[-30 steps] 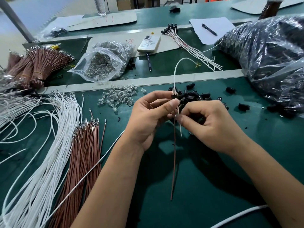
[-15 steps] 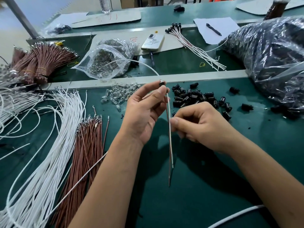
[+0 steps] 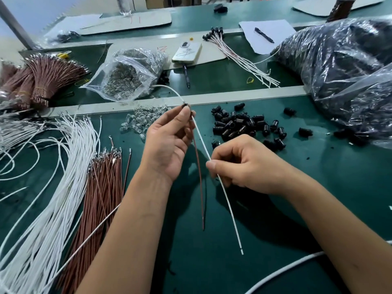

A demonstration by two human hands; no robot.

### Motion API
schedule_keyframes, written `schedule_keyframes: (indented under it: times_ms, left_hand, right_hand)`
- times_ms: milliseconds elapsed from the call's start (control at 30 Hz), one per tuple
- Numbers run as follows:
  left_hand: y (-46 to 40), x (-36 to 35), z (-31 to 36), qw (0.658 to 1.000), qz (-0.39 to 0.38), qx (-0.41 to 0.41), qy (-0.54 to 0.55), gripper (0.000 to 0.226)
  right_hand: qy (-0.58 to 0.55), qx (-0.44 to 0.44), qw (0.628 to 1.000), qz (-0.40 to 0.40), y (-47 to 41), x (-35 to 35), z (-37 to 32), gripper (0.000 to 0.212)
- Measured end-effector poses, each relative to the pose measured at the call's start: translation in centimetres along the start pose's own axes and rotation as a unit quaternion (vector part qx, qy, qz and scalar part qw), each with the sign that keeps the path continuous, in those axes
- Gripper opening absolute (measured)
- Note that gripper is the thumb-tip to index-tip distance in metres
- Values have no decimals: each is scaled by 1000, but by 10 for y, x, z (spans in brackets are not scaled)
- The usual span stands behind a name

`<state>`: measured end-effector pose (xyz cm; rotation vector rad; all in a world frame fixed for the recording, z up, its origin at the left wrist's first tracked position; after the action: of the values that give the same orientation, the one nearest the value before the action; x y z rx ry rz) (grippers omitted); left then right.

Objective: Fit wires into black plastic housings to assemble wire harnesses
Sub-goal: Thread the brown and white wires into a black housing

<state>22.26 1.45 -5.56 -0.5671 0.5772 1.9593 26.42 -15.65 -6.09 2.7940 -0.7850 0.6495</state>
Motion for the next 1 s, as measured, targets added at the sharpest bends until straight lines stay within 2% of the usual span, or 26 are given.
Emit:
schedule_keyframes:
  times_ms: [33, 167, 233, 367, 400, 500, 567, 667, 800, 833, 933, 1000]
  left_hand:
    - [0, 0, 0, 1000, -3, 1, -4, 12]
    - [4, -8, -9, 995, -33, 23, -86, 19]
    - [5, -10, -12, 994, -30, 27, -101, 14]
    - [3, -8, -11, 997, -2, 10, -77, 8]
    - [3, -9, -12, 997, 0, 8, -78, 8]
    - [6, -12, -17, 996, -17, 11, -91, 10]
    - [8, -15, -19, 995, -32, 12, -98, 13]
    - [9, -16, -19, 994, -42, -1, -101, 23]
    - [9, -16, -19, 992, -65, -17, -110, 22]
    - [9, -16, -20, 991, -72, -20, -114, 22]
    - [9, -16, -20, 988, -97, -20, -120, 26]
    - [10, -16, -19, 985, -117, -21, -126, 26]
  right_hand:
    - [-10, 0, 1000, 6, -1, -1, -1, 35]
    - [-31, 14, 991, 127, -9, -4, -2, 36]
    - [-21, 4, 992, 125, -11, -3, -1, 36]
    - [11, -40, 999, 32, -8, 0, -2, 33]
    - [19, -47, 998, 31, -9, 0, -3, 35]
    - [-10, -41, 991, 127, -14, 4, -4, 39]
    - [6, -29, 987, 157, -14, 8, -5, 38]
    - [48, -30, 993, 104, -7, 14, -4, 37]
    - [68, -44, 997, 1, 5, 15, -4, 32]
    - [72, -39, 997, 11, 5, 14, -4, 34]
    - [46, -3, 990, 132, 3, 11, -4, 39]
    - [33, 10, 984, 172, 2, 11, -4, 38]
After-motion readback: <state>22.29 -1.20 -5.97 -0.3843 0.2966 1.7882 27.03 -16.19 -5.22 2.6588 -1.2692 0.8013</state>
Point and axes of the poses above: each hand's wrist, its own y-axis away from the middle knuckle, its own x-axis out of the back of the hand, z = x × y, the point moved 2 cm from there along -y, towards the middle knuckle, and after that the axes turned 4 degrees about -z, right-handed, at the moved point
